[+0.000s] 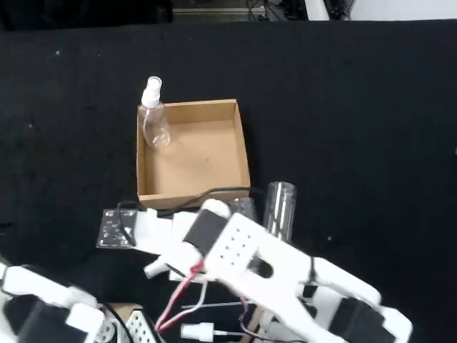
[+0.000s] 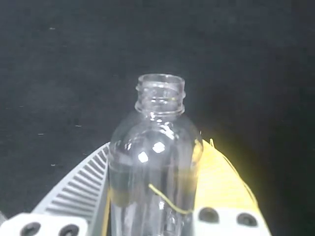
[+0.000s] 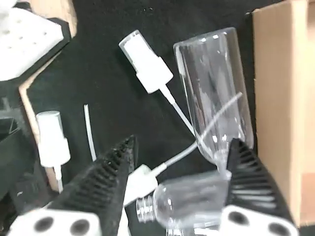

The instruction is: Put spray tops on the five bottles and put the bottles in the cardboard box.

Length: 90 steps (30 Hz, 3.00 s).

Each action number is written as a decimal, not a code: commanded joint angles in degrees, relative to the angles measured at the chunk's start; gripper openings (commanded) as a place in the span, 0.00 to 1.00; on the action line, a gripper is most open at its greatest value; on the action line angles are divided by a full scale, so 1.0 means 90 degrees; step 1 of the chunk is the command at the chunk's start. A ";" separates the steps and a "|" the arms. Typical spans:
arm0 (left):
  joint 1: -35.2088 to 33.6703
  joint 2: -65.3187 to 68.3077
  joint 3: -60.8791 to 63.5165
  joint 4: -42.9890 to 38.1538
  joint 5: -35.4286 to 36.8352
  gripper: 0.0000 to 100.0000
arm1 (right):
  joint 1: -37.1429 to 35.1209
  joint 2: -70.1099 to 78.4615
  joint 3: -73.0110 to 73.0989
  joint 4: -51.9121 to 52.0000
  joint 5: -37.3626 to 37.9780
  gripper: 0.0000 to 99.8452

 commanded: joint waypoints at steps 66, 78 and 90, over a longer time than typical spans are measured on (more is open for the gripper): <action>-0.1431 0.2374 -0.2505 -0.0078 -0.0352 0.10 | -0.0254 0.1832 0.1001 -0.3253 -0.1055 0.20; -0.1431 0.2374 -0.2505 -0.0078 -0.0352 0.10 | -0.0254 0.1832 0.1021 -0.3321 0.0352 0.20; -0.1431 0.2374 -0.2505 -0.0078 -0.0371 0.10 | -0.0752 0.1832 0.1011 -0.2999 -0.0098 0.06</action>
